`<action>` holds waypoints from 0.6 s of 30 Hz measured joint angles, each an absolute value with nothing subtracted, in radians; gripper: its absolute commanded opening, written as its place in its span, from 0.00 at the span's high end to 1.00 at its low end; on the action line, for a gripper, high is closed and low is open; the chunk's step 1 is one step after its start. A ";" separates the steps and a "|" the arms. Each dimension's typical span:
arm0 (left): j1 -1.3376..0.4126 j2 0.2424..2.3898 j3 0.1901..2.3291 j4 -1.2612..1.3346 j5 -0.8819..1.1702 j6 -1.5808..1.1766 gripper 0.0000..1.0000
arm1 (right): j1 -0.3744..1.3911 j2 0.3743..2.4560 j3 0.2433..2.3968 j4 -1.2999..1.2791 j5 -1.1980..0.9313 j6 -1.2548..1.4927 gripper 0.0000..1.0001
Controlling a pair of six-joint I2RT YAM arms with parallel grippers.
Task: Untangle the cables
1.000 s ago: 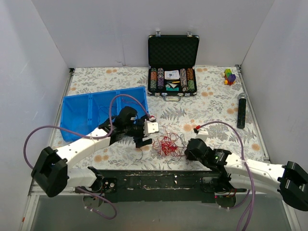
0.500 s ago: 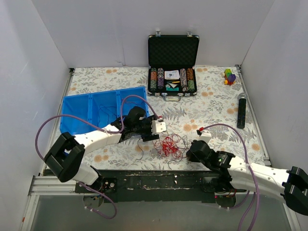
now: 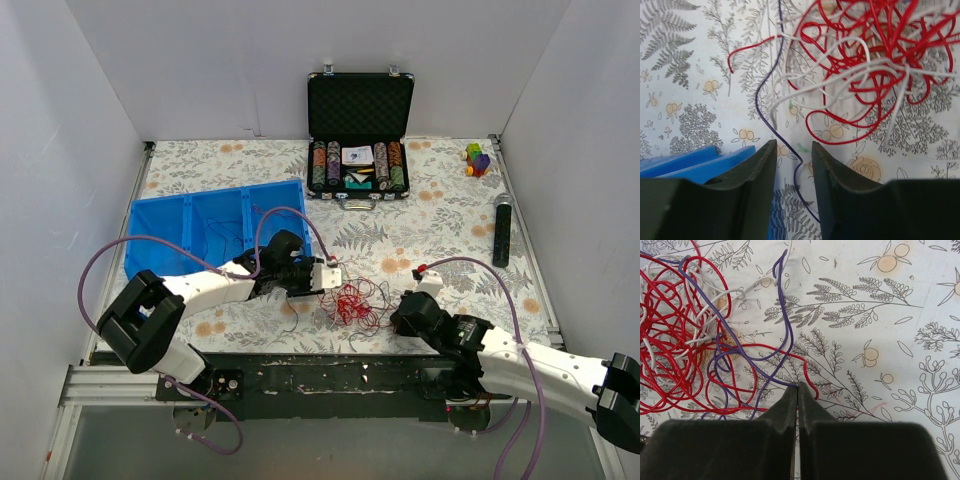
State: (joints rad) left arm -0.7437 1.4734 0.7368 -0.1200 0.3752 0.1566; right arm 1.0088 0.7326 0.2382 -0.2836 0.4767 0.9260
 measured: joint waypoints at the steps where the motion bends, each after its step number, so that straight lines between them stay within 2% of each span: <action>1: -0.744 1.473 0.726 -0.121 0.374 0.165 0.75 | 1.008 0.731 0.238 -0.286 0.478 0.923 0.99; 4: -0.744 1.473 0.706 -0.134 0.371 0.183 0.80 | 1.002 0.732 0.239 -0.290 0.480 0.916 0.99; 7: -0.744 1.473 0.702 -0.127 0.365 0.188 0.96 | 1.000 0.732 0.239 -0.290 0.480 0.912 0.98; 8: -0.744 1.473 0.702 -0.121 0.362 0.185 1.00 | 0.999 0.732 0.239 -0.290 0.480 0.910 0.94; 13: -0.746 1.473 0.720 -0.096 0.332 0.157 1.00 | 0.996 0.724 0.241 -0.289 0.479 0.886 0.68; 17: -0.749 1.469 0.855 -0.113 0.286 0.074 1.00 | 0.995 0.713 0.277 -0.288 0.477 0.852 0.44; 18: -0.749 1.462 0.900 -0.118 0.272 0.047 1.00 | 0.995 0.706 0.294 -0.286 0.475 0.839 0.41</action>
